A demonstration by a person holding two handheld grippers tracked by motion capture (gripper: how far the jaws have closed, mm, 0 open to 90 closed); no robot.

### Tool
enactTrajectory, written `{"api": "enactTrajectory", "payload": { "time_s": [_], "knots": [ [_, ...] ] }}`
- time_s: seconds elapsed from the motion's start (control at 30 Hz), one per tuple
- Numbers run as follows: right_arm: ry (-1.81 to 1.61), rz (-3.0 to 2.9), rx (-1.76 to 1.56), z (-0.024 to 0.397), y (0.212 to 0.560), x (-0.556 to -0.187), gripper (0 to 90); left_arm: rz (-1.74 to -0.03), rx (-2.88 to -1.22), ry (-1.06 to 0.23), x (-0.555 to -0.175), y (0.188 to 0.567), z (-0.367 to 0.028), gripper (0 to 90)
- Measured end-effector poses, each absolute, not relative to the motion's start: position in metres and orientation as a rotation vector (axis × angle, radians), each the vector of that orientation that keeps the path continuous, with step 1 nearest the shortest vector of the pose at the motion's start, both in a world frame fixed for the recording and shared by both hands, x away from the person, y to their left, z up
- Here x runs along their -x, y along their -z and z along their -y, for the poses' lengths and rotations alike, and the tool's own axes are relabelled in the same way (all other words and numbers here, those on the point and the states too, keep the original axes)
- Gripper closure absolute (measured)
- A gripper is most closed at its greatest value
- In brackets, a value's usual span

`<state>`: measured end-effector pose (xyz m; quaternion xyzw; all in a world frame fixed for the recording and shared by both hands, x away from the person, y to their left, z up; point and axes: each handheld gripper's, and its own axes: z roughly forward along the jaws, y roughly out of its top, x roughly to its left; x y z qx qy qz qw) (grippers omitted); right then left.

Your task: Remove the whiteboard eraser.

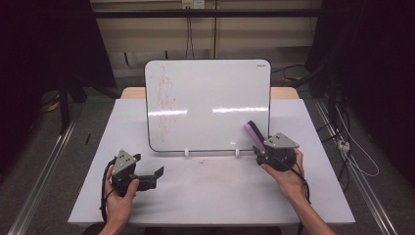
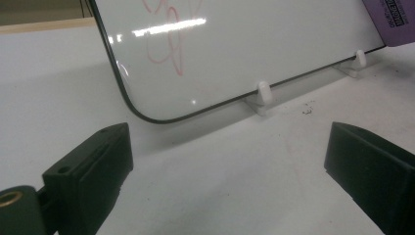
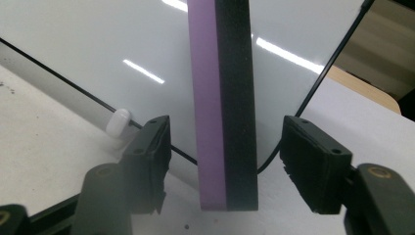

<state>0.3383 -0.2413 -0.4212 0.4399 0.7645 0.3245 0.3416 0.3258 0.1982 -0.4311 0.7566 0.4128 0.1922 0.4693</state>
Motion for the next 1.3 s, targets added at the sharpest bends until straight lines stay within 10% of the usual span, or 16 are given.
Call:
{"api": "enactTrajectory", "payload": {
  "time_s": [0.5,1.3],
  "knots": [
    [-0.783,-2.01,-1.158,0.2379,0.4282,-0.3449,58.9,-1.011,-1.847,-0.466,-0.325,0.4313,-0.2005,4.0],
    [-0.831,-1.999,-1.159,0.2401,0.4243,-0.3423,64.1,-1.018,-1.853,-0.466,-0.3257,0.432,-0.2017,4.1]
  ]
}}
